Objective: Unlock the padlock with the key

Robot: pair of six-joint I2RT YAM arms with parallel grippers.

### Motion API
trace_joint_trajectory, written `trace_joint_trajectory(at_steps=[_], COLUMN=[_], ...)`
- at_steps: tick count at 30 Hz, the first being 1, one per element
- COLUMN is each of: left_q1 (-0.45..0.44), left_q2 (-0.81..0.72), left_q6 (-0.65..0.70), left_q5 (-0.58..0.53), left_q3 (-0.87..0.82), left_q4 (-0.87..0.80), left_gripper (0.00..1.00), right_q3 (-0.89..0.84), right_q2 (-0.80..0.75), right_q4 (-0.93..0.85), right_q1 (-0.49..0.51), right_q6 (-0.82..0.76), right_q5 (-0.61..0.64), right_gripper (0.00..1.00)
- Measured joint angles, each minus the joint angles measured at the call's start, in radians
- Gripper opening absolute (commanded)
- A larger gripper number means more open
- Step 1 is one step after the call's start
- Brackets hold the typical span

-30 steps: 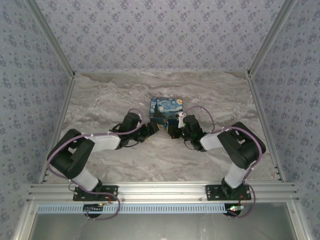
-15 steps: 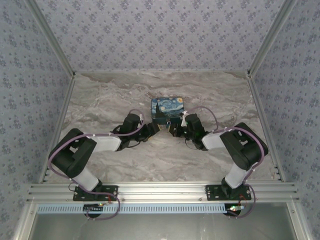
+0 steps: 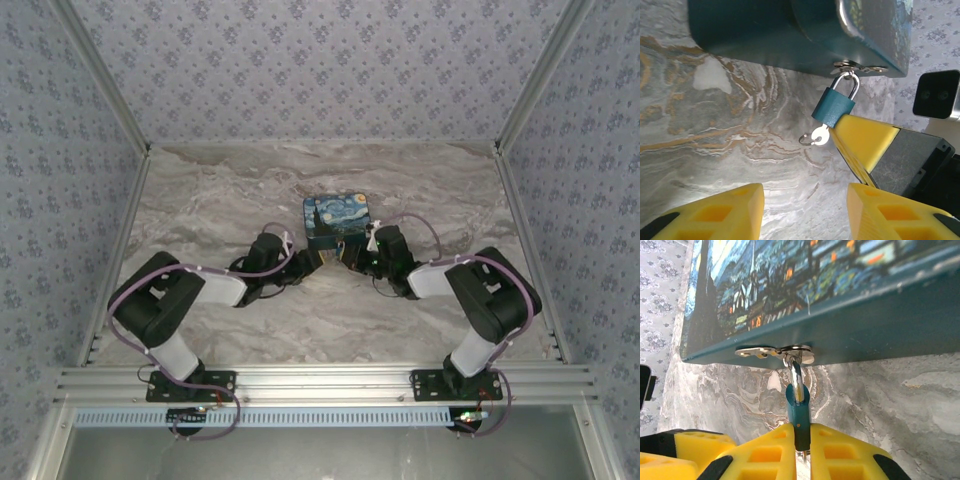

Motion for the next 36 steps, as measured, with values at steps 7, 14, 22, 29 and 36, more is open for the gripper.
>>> trace_joint_trajectory(at_steps=[7,14,22,29,36], left_q1=[-0.027,-0.031,-0.049,-0.057,-0.057], left_q2=[0.072,0.131,0.173,0.206,0.230], left_q6=[-0.032,-0.057,-0.071,-0.079,-0.083], left_q5=[0.008,0.008,0.009,0.011,0.011], left_q3=[0.009,0.029,0.059,0.073,0.079], left_q4=[0.076,0.167,0.222,0.230,0.263], left_gripper=[0.43,0.44,0.44,0.42,0.41], right_q3=[-0.025,-0.029,-0.043,-0.053,-0.060], right_q2=[-0.035,-0.046,-0.046,-0.058,-0.076], right_q4=[-0.016,-0.052,-0.057,-0.058,-0.069], right_q1=[-0.028,-0.068,-0.071,-0.072,-0.079], right_q6=[-0.013,-0.051,-0.076,-0.084,-0.083], right_q5=[-0.041,-0.135,-0.192,-0.205,-0.229], right_gripper=[0.14,0.13,0.13,0.13,0.13])
